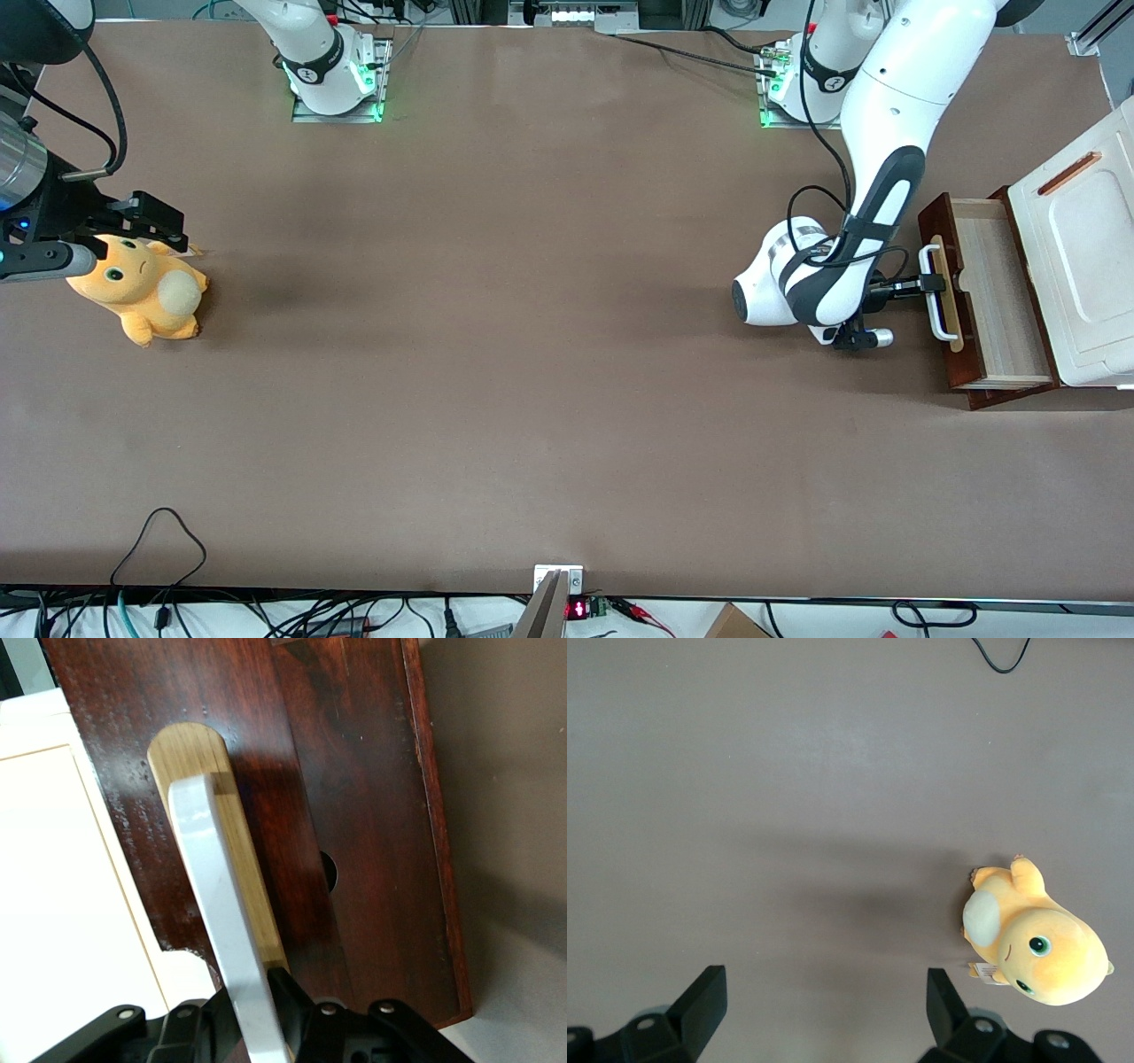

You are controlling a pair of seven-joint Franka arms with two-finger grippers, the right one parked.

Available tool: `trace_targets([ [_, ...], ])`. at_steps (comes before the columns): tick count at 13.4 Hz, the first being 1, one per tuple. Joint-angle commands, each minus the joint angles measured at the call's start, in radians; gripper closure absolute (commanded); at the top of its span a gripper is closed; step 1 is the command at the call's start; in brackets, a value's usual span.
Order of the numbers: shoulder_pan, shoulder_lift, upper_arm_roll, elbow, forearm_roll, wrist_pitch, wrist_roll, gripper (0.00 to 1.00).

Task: Open lower drawer with left arm only
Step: 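Pull the handle with the left gripper, sliding the drawer outward, then open the left gripper to release the drawer handle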

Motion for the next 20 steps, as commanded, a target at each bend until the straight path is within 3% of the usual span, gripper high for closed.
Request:
trace_targets([
  [1, -0.054, 0.001, -0.003, 0.016, -0.075, -0.074, -0.011, 0.85],
  [5, -0.054, 0.003, -0.003, 0.016, -0.076, -0.074, -0.015, 0.82],
  [6, -0.052, 0.003, -0.003, 0.016, -0.076, -0.074, -0.014, 0.67],
  [7, -0.052, 0.005, -0.003, 0.015, -0.076, -0.073, -0.014, 0.14],
  [8, -0.052, 0.009, -0.002, 0.016, -0.076, -0.073, -0.012, 0.0],
  [16, -0.049, 0.003, -0.002, 0.024, -0.087, -0.073, -0.009, 0.0],
  [18, -0.038, -0.003, 0.007, 0.134, -0.199, -0.062, 0.009, 0.0],
  [20, -0.023, -0.02, 0.01, 0.2, -0.25, -0.047, 0.078, 0.0],
])
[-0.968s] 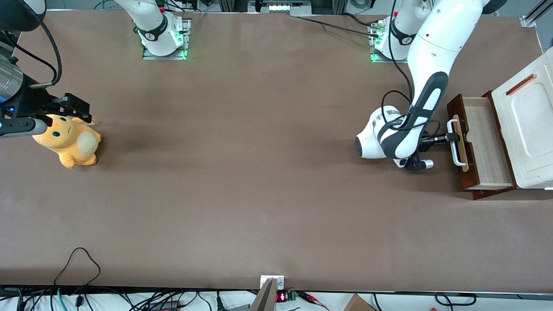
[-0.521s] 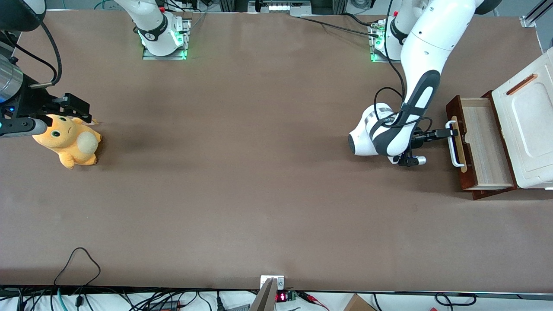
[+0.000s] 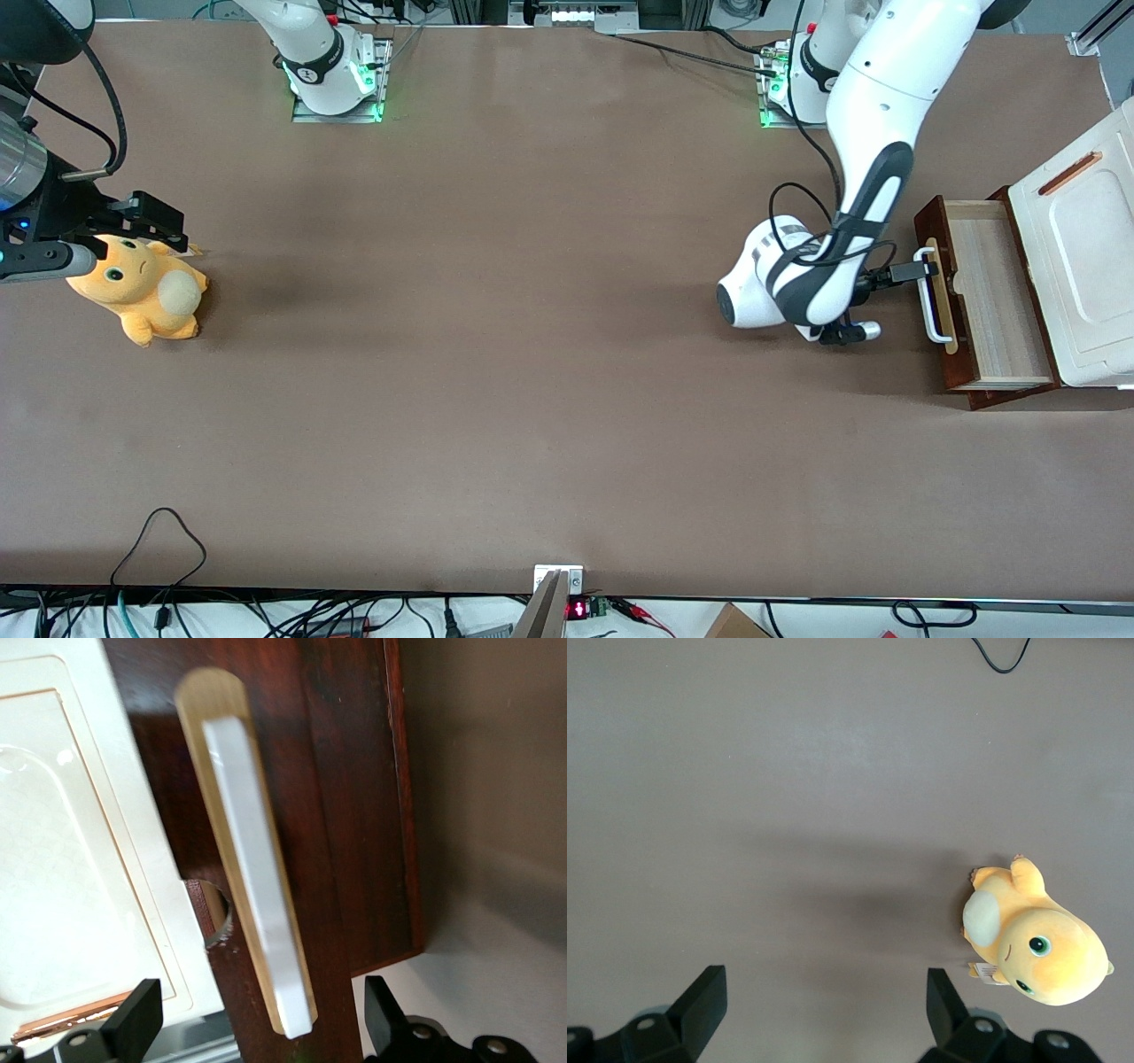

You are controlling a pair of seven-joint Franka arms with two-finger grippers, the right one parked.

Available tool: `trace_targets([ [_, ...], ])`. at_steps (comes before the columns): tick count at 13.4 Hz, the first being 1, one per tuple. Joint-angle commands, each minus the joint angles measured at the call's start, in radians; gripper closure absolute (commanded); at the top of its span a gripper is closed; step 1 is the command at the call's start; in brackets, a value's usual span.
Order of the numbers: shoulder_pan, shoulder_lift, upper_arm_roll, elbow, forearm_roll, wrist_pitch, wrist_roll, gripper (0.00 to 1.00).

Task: Open lower drawer with left arm only
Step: 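Open the left gripper to release the drawer handle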

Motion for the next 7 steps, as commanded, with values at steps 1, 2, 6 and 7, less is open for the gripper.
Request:
trace_targets([
  [1, 0.033, -0.04, 0.008, 0.103, -0.093, 0.018, 0.123, 0.0],
  [2, 0.044, -0.056, 0.014, 0.132, -0.119, 0.032, 0.176, 0.0],
  [6, 0.055, -0.119, 0.103, 0.282, -0.298, 0.041, 0.423, 0.0],
  [7, 0.056, -0.138, 0.123, 0.305, -0.346, 0.042, 0.475, 0.0],
])
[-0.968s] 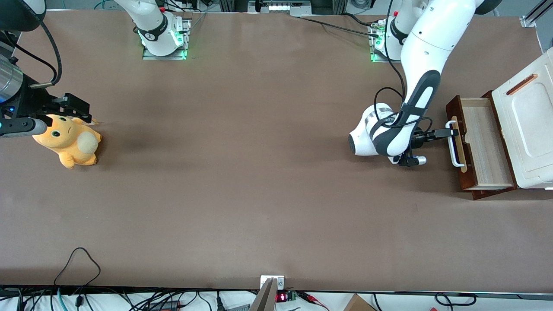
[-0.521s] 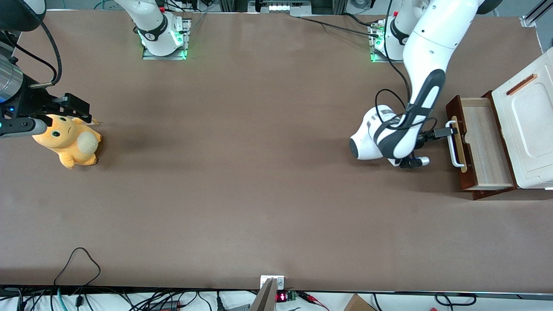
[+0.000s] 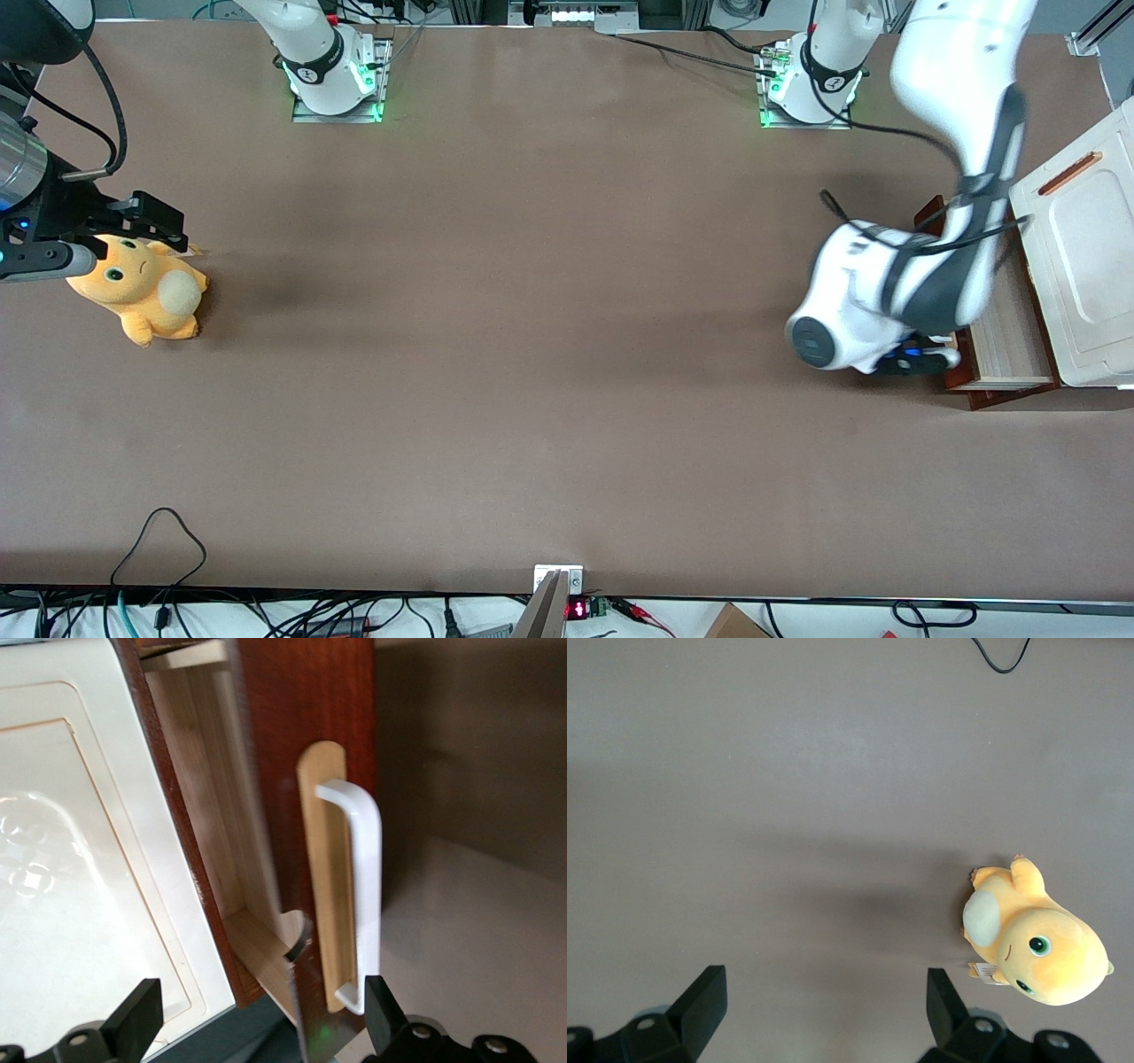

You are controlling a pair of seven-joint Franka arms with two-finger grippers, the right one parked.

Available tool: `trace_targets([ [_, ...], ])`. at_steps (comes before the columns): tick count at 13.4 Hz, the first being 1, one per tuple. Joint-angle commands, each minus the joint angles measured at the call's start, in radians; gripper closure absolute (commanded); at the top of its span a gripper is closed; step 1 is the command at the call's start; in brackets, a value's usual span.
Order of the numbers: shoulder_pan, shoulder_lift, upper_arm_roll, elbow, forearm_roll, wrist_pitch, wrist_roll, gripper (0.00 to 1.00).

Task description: Open lower drawer with left arm only

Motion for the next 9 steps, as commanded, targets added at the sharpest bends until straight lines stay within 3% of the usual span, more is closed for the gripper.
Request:
trace_targets([
  [1, 0.005, -0.06, 0.065, 0.069, -0.143, 0.025, 0.142, 0.0],
  [4, 0.007, -0.176, 0.163, 0.075, -0.373, 0.073, 0.219, 0.0],
  [6, 0.043, -0.224, 0.177, 0.126, -0.517, 0.087, 0.249, 0.0],
  [9, 0.059, -0.276, 0.176, 0.19, -0.614, 0.085, 0.247, 0.0],
])
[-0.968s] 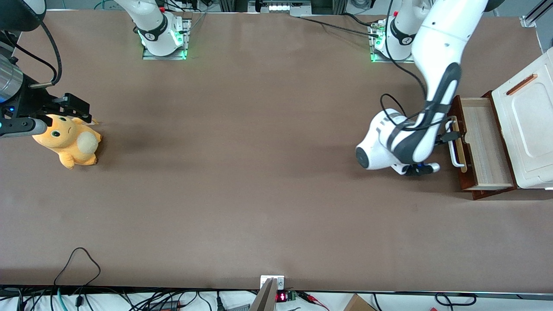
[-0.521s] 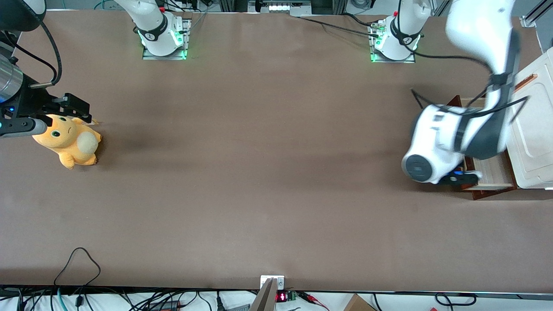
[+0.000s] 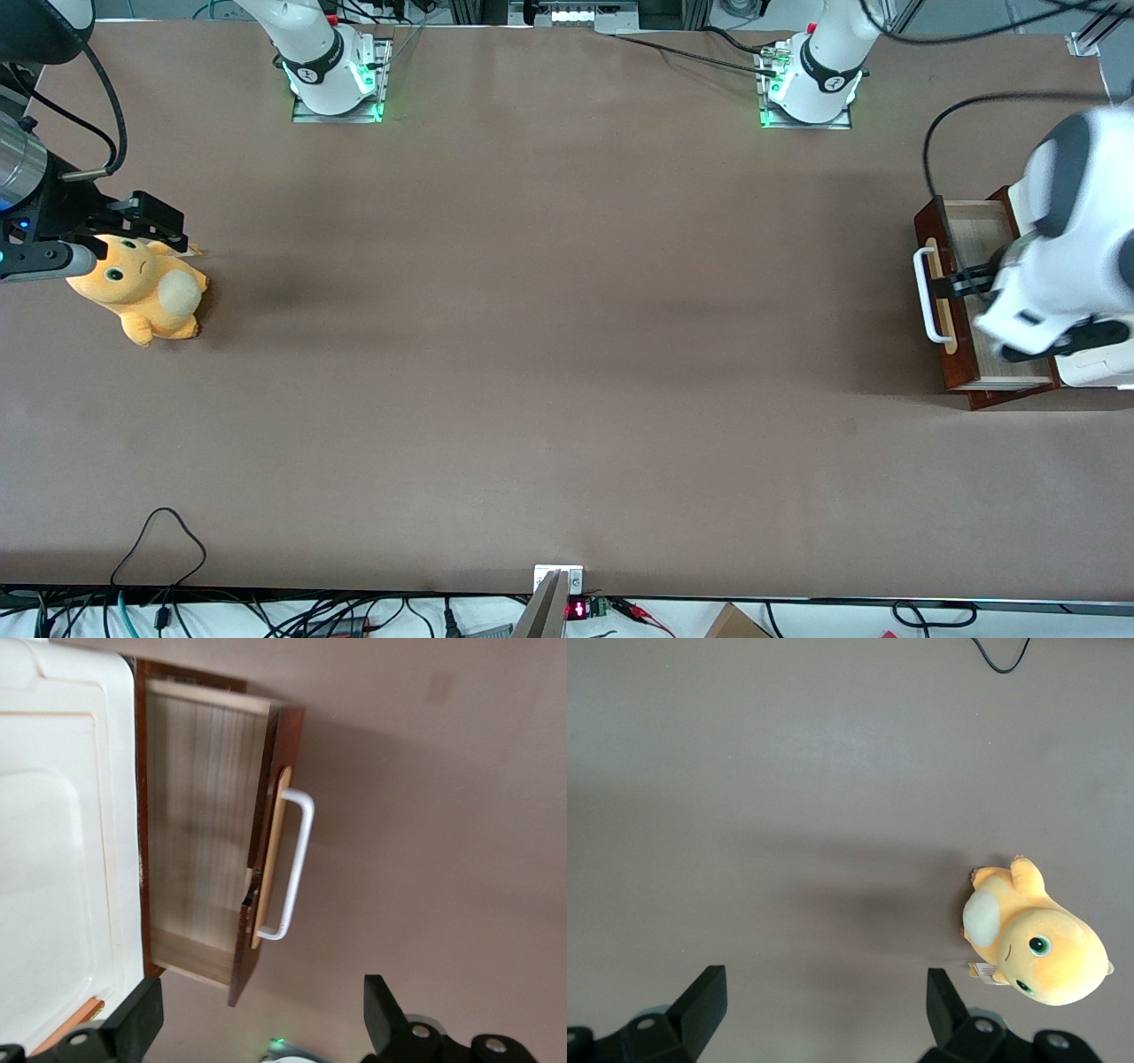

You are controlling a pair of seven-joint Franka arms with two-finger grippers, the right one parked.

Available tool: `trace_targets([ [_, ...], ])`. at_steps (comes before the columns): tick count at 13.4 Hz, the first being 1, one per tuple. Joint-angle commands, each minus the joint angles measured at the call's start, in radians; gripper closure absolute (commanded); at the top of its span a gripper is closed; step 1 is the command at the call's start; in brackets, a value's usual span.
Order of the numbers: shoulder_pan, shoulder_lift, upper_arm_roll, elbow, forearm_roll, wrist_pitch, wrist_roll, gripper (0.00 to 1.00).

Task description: Open lower drawer with left arm only

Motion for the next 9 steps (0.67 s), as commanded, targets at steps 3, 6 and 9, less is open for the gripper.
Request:
trace_targets([
  [3, 0.093, -0.087, -0.056, 0.078, -0.19, 0.004, 0.018, 0.0],
  [6, 0.186, -0.114, -0.173, 0.066, -0.186, 0.049, 0.028, 0.0],
  [9, 0.205, -0.133, -0.179, 0.059, -0.183, -0.005, 0.282, 0.0],
])
